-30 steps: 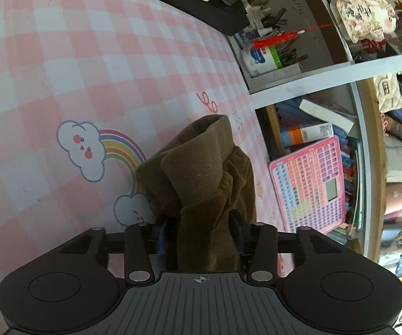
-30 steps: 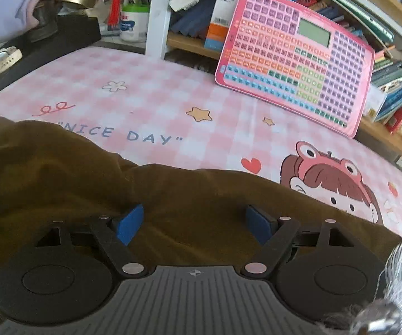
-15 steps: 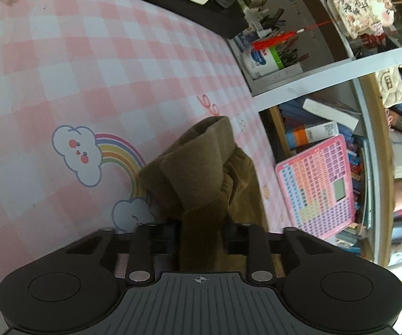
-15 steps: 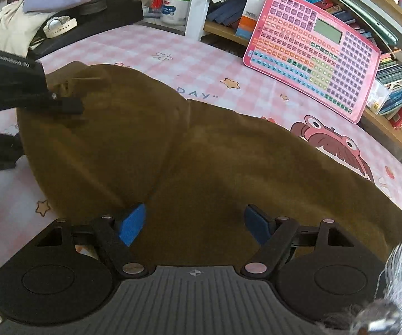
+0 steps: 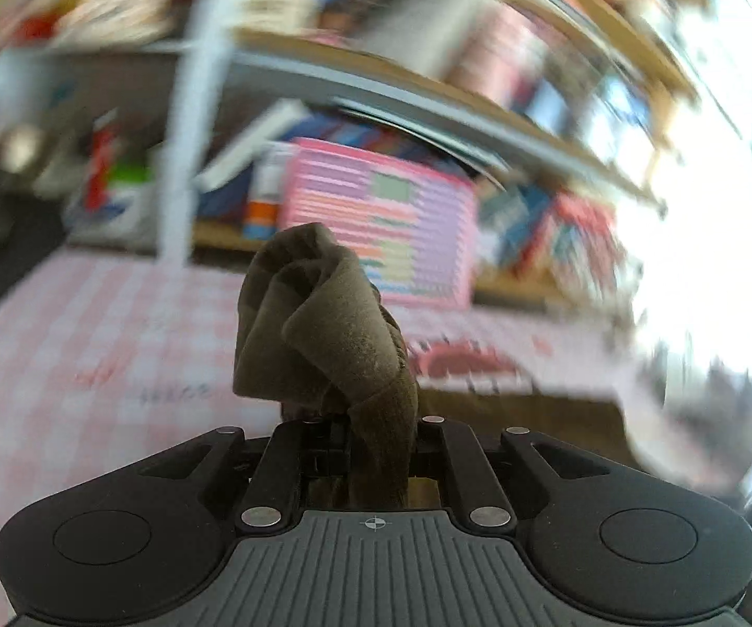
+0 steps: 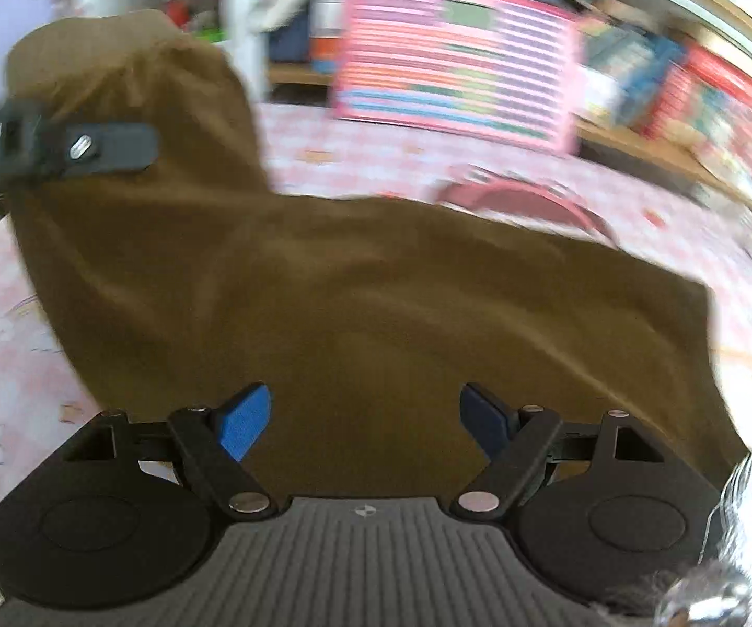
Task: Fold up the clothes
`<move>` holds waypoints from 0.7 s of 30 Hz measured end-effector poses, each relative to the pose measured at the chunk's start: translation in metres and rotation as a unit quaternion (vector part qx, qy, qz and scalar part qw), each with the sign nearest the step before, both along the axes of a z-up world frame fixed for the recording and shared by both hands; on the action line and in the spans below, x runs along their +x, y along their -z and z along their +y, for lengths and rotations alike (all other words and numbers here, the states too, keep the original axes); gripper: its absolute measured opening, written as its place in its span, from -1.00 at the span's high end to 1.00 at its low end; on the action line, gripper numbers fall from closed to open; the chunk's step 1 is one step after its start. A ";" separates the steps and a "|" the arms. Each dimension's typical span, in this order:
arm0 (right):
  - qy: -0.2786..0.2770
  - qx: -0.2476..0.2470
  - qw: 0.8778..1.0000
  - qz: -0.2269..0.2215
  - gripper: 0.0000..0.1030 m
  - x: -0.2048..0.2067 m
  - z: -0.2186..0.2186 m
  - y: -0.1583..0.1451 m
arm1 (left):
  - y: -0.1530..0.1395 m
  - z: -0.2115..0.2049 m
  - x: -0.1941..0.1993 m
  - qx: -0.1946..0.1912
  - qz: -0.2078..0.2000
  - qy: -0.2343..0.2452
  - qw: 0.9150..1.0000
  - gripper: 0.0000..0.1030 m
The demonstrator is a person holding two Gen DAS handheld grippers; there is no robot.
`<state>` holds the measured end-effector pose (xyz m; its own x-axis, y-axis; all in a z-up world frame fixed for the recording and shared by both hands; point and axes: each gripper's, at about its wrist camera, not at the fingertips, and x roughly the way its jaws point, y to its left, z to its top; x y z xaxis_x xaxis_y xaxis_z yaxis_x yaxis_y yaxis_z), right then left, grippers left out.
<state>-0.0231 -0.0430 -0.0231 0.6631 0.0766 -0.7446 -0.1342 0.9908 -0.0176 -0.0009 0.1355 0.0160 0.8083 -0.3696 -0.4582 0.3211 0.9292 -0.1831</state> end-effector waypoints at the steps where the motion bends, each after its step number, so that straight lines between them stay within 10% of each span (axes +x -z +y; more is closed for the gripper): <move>1: 0.022 0.005 1.000 0.003 -0.53 -0.003 -0.014 -0.001 | 0.001 -0.012 -0.001 0.021 -0.001 0.013 1.000 0.74; 5: 0.082 0.028 0.996 0.020 -0.53 -0.011 -0.064 -0.002 | 0.011 -0.058 -0.001 0.058 0.026 0.055 0.996 0.40; 7: 0.088 0.037 0.995 0.031 -0.53 -0.011 -0.083 0.001 | 0.018 -0.078 0.002 0.051 0.062 0.078 0.994 -0.28; 12: 0.068 0.066 0.993 0.065 -0.53 -0.005 -0.112 0.009 | 0.021 -0.097 -0.006 -0.016 0.133 0.106 0.985 -0.45; 16: 0.013 0.162 0.983 0.082 -0.52 0.011 -0.121 0.004 | 0.021 -0.067 -0.027 -0.087 0.136 0.018 0.987 -0.51; 21: -0.030 0.308 0.940 0.143 -0.53 0.049 -0.121 0.012 | 0.022 -0.024 -0.055 -0.169 0.132 -0.118 0.970 -0.51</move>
<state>0.0256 -0.1643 -0.0351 0.4224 0.5822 -0.6947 -0.1021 0.7921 0.6018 -0.0559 0.1114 -0.0058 0.7592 -0.3545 -0.5458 0.0076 0.8434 -0.5373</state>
